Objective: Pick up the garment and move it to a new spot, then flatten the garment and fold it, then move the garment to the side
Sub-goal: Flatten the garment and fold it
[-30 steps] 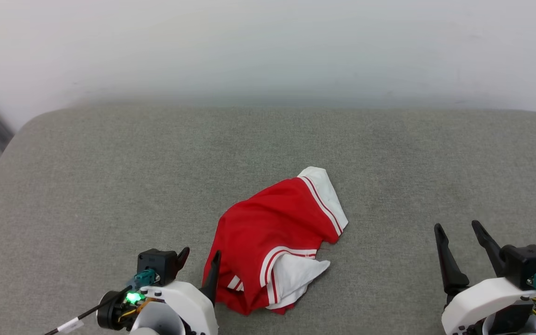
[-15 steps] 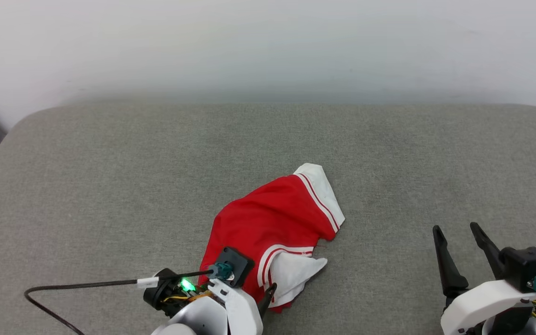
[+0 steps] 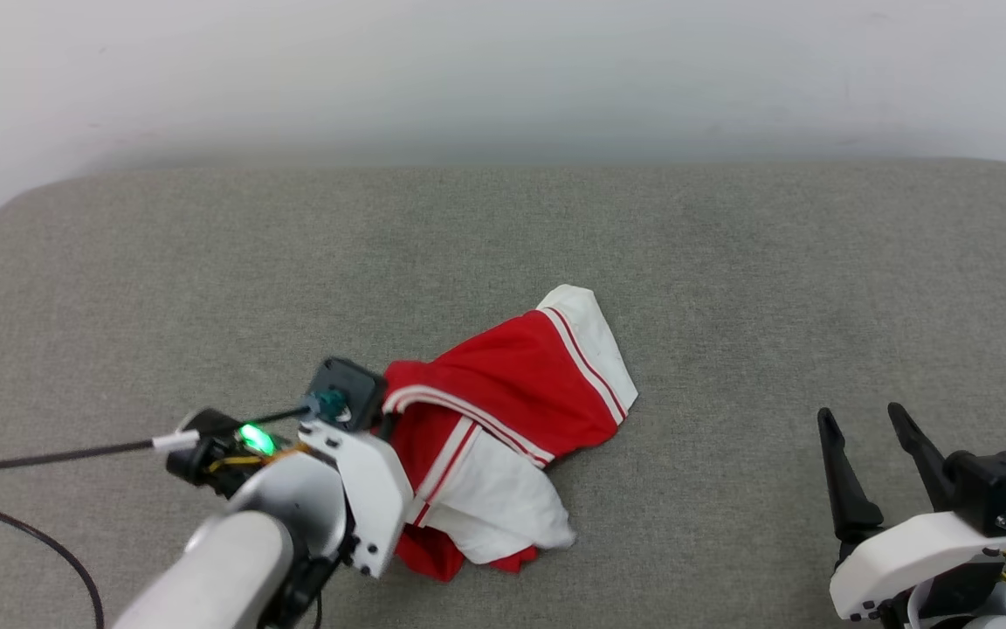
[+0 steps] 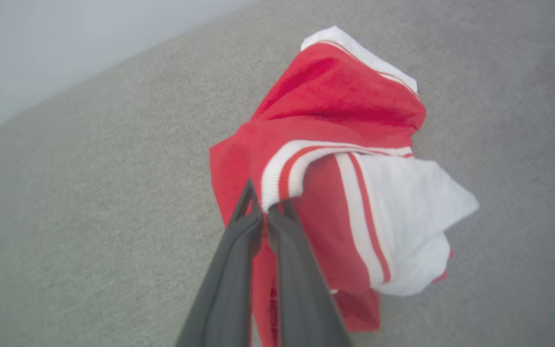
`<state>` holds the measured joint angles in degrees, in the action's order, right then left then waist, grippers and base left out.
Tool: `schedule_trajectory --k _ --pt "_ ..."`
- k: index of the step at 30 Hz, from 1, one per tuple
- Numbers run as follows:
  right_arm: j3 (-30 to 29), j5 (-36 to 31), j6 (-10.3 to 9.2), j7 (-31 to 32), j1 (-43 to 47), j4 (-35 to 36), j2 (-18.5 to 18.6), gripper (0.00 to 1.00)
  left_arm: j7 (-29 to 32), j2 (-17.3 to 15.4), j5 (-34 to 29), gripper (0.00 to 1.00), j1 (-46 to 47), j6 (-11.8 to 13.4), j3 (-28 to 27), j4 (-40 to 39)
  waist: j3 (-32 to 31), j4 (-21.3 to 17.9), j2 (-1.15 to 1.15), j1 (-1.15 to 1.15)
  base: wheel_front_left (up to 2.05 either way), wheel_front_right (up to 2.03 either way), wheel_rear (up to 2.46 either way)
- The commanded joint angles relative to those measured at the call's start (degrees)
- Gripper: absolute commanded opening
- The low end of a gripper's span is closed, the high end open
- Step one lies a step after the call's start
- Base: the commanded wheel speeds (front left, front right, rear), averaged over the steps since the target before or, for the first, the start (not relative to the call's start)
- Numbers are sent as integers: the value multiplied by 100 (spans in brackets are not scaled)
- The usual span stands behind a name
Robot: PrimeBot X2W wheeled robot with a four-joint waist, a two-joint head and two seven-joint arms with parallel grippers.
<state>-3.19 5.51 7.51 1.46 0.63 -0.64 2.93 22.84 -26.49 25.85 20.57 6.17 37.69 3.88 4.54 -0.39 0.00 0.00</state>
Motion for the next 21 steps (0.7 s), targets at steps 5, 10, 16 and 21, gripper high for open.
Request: schedule_trajectory --k 5,10,16,21 --pt "36 41 -4 -45 -251 38 -7 100 -101 -260 -29 0 703 163 -526 49 302 28 0 0 0 0 0" --pt "66 34 -5 -86 -408 37 -6 100 -129 -406 -2 0 1195 238 -865 349 592 -46 0 0 0 0 0" --pt "121 73 -5 -166 -656 16 -7 100 -117 -566 0 0 1928 146 -1121 1100 1171 -242 0 0 0 0 0" --pt "242 123 -5 -313 -906 -94 -7 100 23 -460 103 0 2351 -60 -1072 2215 1604 -429 0 0 0 0 0"
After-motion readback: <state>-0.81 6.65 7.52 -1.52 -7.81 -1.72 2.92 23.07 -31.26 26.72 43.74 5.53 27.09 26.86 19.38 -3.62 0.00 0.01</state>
